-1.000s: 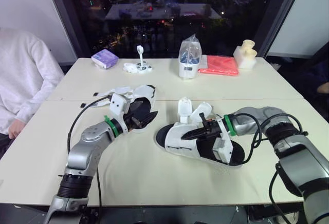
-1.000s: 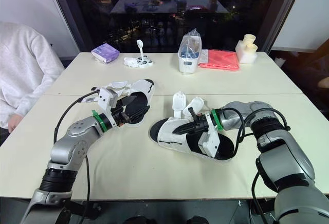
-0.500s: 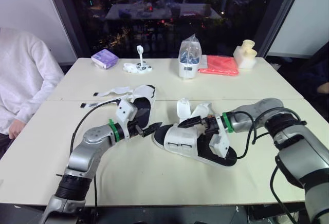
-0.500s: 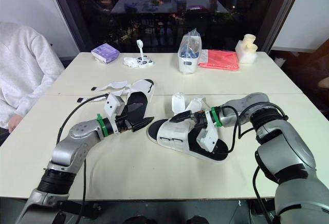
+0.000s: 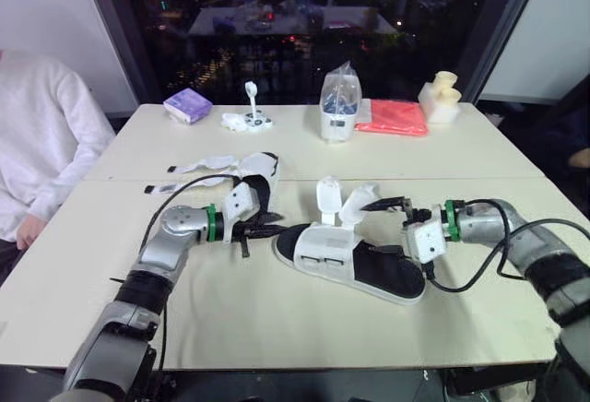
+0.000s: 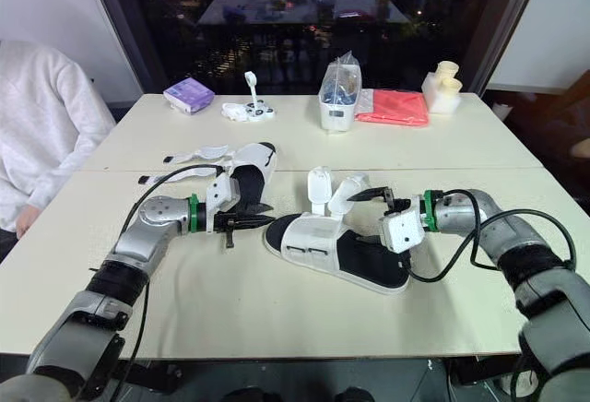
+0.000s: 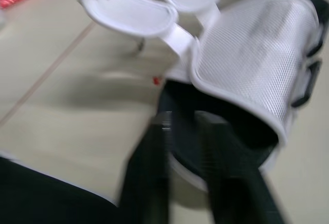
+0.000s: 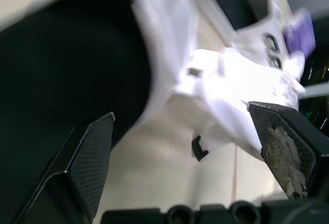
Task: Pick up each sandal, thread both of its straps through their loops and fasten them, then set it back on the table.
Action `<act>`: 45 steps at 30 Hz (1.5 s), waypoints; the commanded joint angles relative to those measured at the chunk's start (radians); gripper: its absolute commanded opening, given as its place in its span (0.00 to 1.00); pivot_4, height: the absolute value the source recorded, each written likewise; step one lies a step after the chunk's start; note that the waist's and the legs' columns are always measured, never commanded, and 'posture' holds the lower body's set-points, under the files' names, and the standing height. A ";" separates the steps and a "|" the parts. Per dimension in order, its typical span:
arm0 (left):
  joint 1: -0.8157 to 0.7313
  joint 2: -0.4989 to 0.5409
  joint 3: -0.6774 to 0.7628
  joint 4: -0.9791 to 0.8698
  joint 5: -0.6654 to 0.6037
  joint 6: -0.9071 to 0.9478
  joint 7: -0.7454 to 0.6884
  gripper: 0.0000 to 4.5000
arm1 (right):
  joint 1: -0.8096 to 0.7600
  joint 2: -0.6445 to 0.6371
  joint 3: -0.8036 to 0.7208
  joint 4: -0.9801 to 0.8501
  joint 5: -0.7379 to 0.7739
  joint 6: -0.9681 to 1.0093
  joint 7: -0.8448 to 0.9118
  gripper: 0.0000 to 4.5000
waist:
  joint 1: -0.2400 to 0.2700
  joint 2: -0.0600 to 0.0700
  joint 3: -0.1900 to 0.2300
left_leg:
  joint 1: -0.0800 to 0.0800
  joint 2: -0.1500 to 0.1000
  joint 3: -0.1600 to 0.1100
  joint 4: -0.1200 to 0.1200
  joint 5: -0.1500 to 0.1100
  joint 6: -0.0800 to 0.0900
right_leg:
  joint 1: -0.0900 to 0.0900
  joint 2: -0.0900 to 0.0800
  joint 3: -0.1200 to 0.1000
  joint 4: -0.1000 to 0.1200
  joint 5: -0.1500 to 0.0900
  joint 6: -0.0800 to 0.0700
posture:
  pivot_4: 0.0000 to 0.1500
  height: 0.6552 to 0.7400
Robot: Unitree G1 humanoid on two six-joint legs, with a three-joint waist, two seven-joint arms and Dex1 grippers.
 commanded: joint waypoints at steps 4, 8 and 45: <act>-0.089 -0.027 -0.009 0.121 0.026 -0.071 -0.122 0.01 | 0.131 -0.023 -0.222 -0.294 0.107 0.408 -0.013 1.00 | 0.005 -0.001 0.000 | -0.001 0.000 0.000 0.000 -0.001 0.002 | -0.001 -0.005 -0.001 0.000 0.000 0.000 | 1.00 1.00; -0.121 -0.059 -0.013 0.189 0.050 -0.103 -0.144 0.01 | 0.216 0.009 -0.303 -0.396 0.142 0.577 -0.026 1.00 | 0.006 -0.001 0.000 | -0.003 -0.003 0.001 0.000 -0.002 0.003 | -0.004 -0.008 -0.002 0.000 0.000 0.000 | 1.00 1.00; -0.127 -0.177 0.000 0.241 0.105 -0.168 -0.193 0.01 | 0.147 0.342 -0.633 -0.442 0.530 1.564 -0.168 1.00 | 0.022 -0.002 0.001 | -0.013 -0.005 0.001 0.003 -0.004 0.007 | -0.012 -0.009 -0.004 0.001 0.001 0.000 | 1.00 1.00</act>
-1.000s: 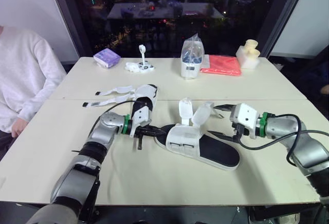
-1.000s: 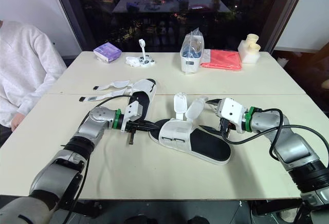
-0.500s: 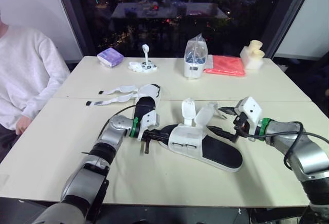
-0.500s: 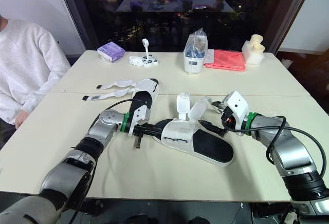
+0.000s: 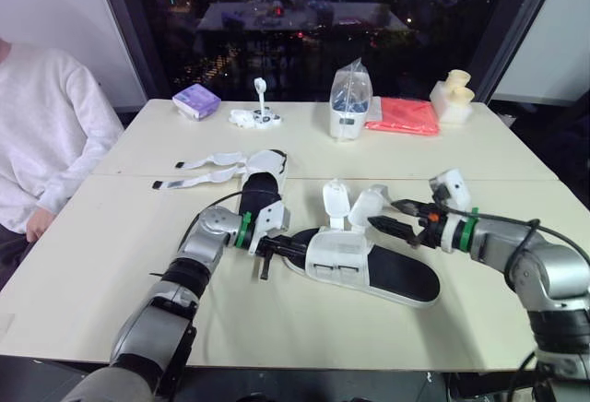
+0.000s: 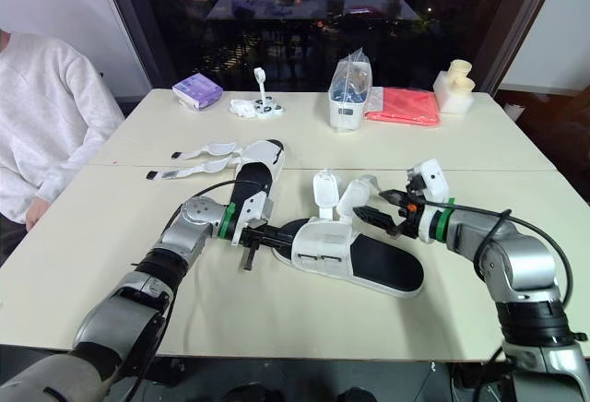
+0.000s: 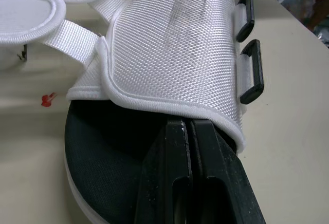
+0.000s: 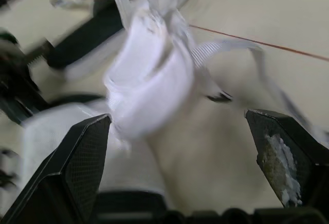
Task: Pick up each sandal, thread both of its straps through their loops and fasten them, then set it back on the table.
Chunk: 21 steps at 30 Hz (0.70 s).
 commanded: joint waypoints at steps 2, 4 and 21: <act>-0.029 -0.003 0.010 0.011 0.007 -0.039 0.028 0.01 | -0.082 0.027 -0.018 0.061 0.039 0.079 -0.015 1.00 | 0.001 0.000 0.000 | 0.000 0.000 0.000 0.000 0.000 0.000 | 0.000 0.000 0.000 0.000 0.000 0.000 | 1.00 1.00; -0.033 -0.007 0.009 0.018 0.009 -0.046 0.035 0.01 | -0.112 0.045 -0.005 0.103 0.033 0.107 -0.023 1.00 | 0.000 0.000 0.000 | -0.001 -0.001 0.000 0.000 0.000 0.001 | 0.000 0.000 0.000 0.000 0.000 0.000 | 1.00 1.00; -0.017 -0.022 0.004 0.016 0.014 -0.090 0.054 0.01 | -0.381 0.242 -0.190 0.539 0.058 0.121 -0.158 1.00 | -0.005 0.000 0.000 | -0.003 -0.001 0.001 0.002 0.000 0.001 | -0.003 0.001 -0.002 0.008 0.000 0.000 | 1.00 1.00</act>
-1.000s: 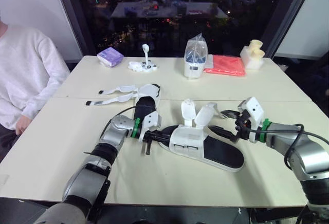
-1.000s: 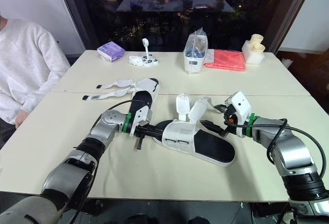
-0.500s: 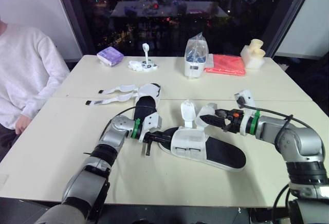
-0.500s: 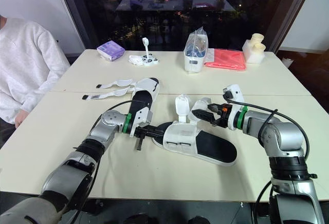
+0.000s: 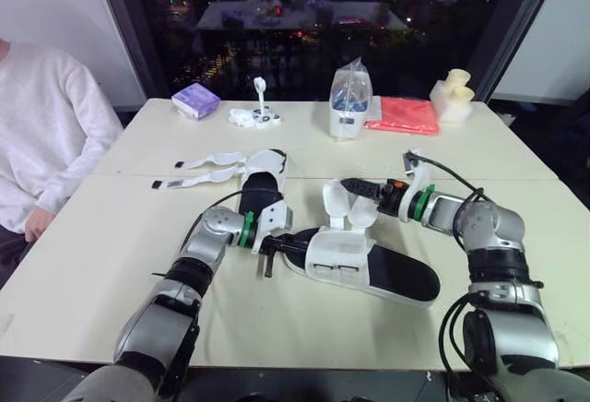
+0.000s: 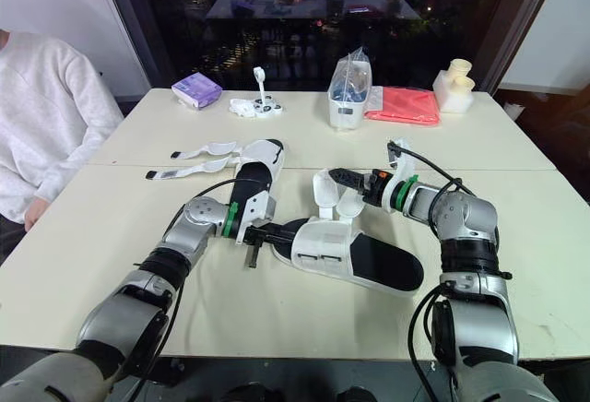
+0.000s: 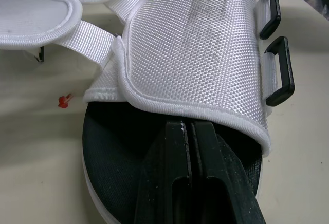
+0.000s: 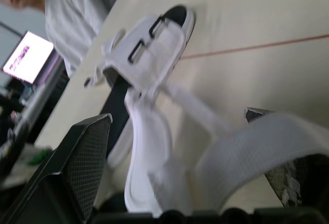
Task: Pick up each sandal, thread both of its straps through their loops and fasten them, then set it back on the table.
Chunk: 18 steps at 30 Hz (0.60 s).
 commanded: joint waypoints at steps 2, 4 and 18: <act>0.006 -0.011 -0.002 -0.023 0.002 -0.039 0.005 0.01 | -0.032 0.002 -0.069 0.017 0.032 0.006 -0.028 1.00 | -0.002 0.000 0.000 | 0.000 0.000 0.000 0.000 0.000 0.000 | 0.000 0.000 0.000 0.000 0.000 0.000 | 1.00 1.00; 0.015 -0.015 -0.007 -0.024 0.007 -0.047 0.003 0.01 | -0.037 0.001 -0.099 0.026 0.044 0.013 -0.047 1.00 | -0.003 0.000 0.000 | 0.000 0.000 0.000 0.000 0.000 0.000 | 0.000 0.000 0.000 0.001 0.000 0.000 | 1.00 1.00; 0.027 -0.011 -0.022 -0.021 0.024 -0.065 -0.011 0.01 | -0.124 0.001 -0.226 0.088 0.102 0.017 -0.156 1.00 | -0.006 0.000 0.000 | 0.000 0.000 0.000 0.000 0.000 0.000 | -0.001 0.000 0.000 0.002 0.000 0.000 | 1.00 1.00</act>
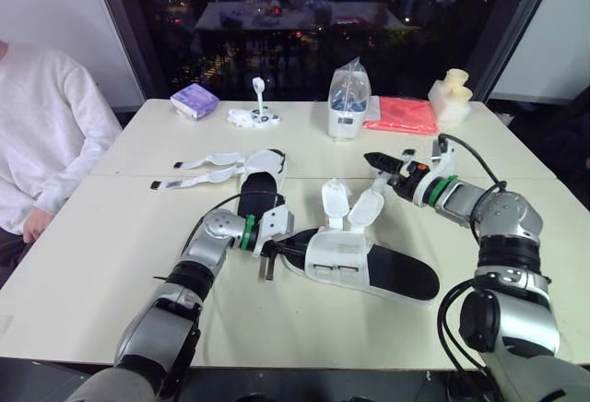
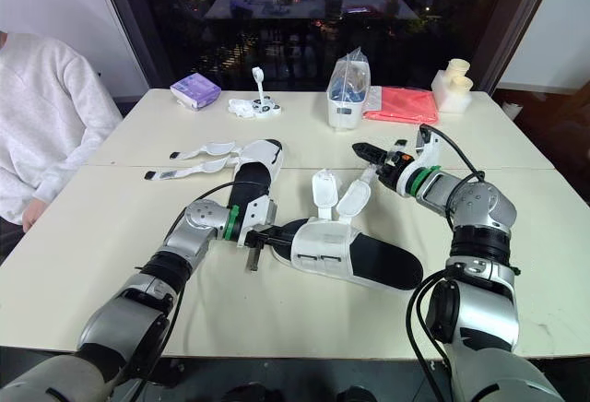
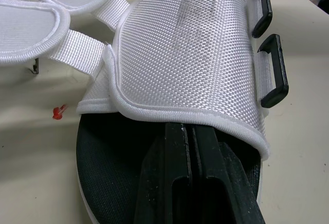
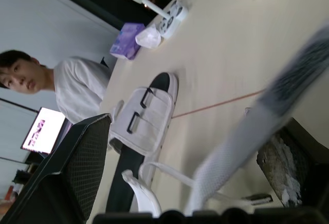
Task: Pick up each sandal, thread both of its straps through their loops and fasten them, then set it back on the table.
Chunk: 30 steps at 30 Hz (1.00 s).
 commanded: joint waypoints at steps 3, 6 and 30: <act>0.007 -0.005 -0.020 -0.018 0.015 -0.013 -0.007 0.00 | -0.046 0.001 -0.020 -0.010 0.029 -0.009 -0.003 0.95 | -0.001 0.000 0.000 | 0.000 0.000 0.000 0.000 0.000 0.000 | 0.000 0.000 0.000 0.000 0.000 0.000 | 1.00 1.00; 0.009 -0.005 -0.019 -0.020 0.016 -0.012 -0.004 0.00 | -0.045 0.005 -0.016 -0.026 0.036 -0.002 -0.001 0.68 | -0.001 0.000 0.000 | 0.000 0.000 0.000 0.000 0.000 0.000 | 0.000 0.000 0.000 0.000 0.000 0.000 | 1.00 1.00; 0.018 -0.008 -0.020 -0.029 0.024 -0.003 -0.007 0.00 | 0.583 -0.302 0.314 -1.149 0.143 -0.107 0.466 0.01 | 0.012 0.000 0.000 | -0.001 0.000 -0.001 0.008 -0.004 0.006 | 0.001 -0.001 0.000 -0.001 0.000 0.000 | 1.00 1.00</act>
